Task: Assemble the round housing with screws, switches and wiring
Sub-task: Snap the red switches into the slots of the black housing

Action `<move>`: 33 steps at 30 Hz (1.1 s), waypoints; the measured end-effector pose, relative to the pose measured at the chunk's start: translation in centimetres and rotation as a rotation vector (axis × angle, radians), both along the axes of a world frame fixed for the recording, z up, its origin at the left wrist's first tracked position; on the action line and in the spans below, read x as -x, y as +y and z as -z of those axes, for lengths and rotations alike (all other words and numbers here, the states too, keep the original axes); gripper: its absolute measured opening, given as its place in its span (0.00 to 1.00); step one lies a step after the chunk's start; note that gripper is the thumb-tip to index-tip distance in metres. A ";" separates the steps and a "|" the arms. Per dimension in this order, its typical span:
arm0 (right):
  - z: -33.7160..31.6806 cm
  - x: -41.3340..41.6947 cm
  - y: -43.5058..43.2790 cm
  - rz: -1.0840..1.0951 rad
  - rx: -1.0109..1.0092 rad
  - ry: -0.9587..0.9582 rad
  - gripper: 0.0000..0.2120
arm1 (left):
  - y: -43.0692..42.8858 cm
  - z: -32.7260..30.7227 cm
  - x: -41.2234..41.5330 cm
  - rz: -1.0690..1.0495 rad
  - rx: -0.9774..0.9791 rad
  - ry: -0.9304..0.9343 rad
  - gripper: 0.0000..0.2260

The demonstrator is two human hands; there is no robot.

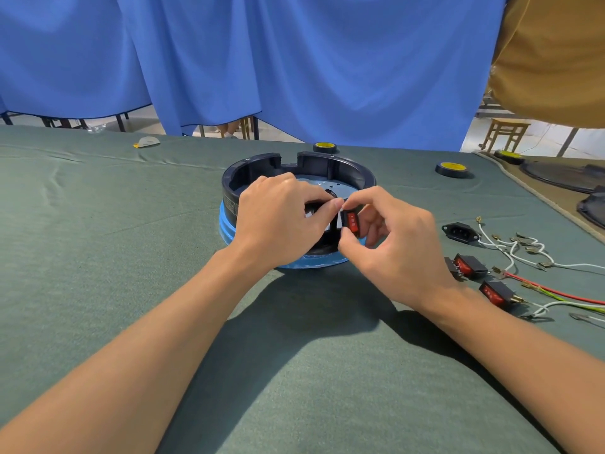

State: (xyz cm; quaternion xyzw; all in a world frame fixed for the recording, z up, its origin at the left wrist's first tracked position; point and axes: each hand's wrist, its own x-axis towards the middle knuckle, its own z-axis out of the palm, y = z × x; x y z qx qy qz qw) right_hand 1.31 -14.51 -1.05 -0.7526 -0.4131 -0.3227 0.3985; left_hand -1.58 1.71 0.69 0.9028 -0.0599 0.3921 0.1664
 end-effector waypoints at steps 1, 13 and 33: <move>0.0 0.2 0.0 -0.001 -0.013 0.000 0.11 | 0.0 0.0 0.1 0.006 -0.013 -0.005 0.11; -0.9 0.8 0.0 -0.227 -0.434 0.446 0.06 | -0.6 -0.4 0.5 0.243 -0.014 -0.142 0.10; -0.4 1.6 0.7 -0.009 -0.297 -0.081 0.12 | 0.8 -3.1 1.7 0.734 0.511 0.352 0.19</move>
